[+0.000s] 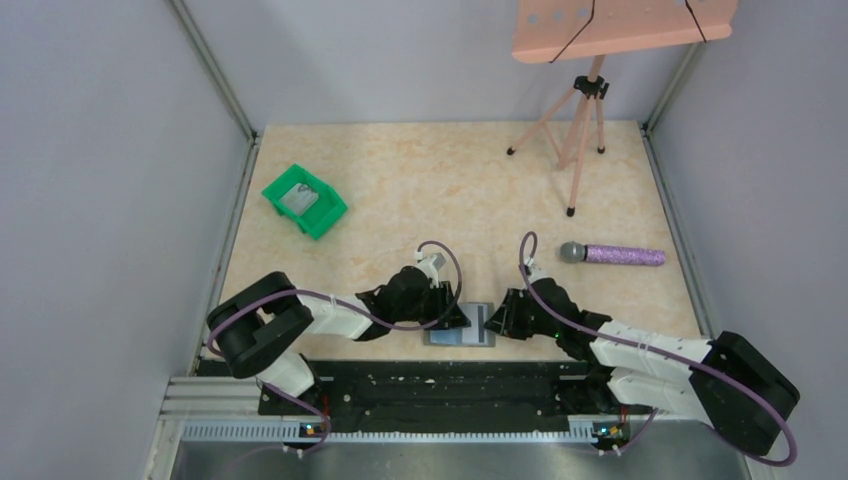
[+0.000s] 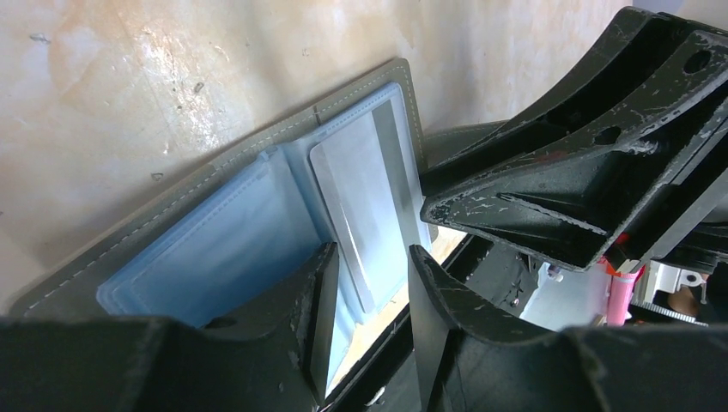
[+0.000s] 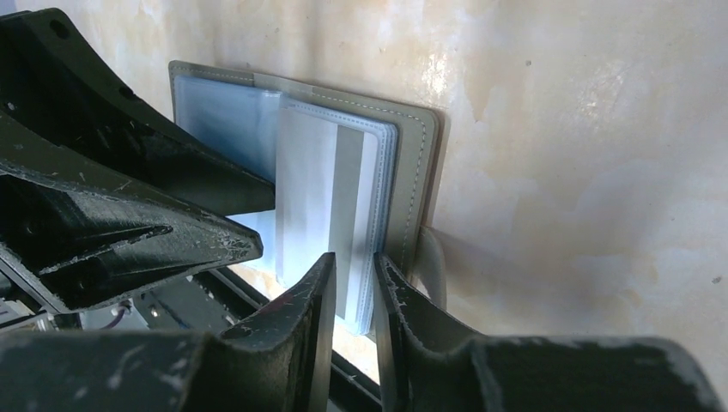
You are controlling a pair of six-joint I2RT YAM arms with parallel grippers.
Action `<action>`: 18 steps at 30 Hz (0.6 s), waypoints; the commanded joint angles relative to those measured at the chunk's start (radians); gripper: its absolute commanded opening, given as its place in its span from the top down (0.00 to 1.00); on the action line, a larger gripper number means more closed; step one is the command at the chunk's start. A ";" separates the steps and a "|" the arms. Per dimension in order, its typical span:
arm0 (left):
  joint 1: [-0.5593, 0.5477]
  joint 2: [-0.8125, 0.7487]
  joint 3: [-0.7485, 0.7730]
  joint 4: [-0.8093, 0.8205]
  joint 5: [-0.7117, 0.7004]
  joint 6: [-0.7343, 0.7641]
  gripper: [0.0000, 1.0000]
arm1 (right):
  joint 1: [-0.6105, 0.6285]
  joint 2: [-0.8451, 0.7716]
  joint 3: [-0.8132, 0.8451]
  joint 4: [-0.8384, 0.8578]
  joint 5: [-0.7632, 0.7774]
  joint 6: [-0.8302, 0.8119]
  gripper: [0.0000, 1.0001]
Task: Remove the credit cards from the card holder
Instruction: Remove the credit card from the card holder.
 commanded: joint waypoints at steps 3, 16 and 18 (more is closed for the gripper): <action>-0.012 0.004 -0.005 0.056 0.007 -0.001 0.59 | -0.003 0.019 -0.010 0.033 -0.008 -0.001 0.82; -0.017 0.004 -0.007 0.085 0.024 -0.021 0.60 | -0.003 0.052 -0.034 0.095 -0.030 -0.001 1.00; -0.017 0.004 -0.010 0.114 0.035 -0.035 0.60 | -0.003 0.050 -0.038 0.101 -0.032 0.001 1.00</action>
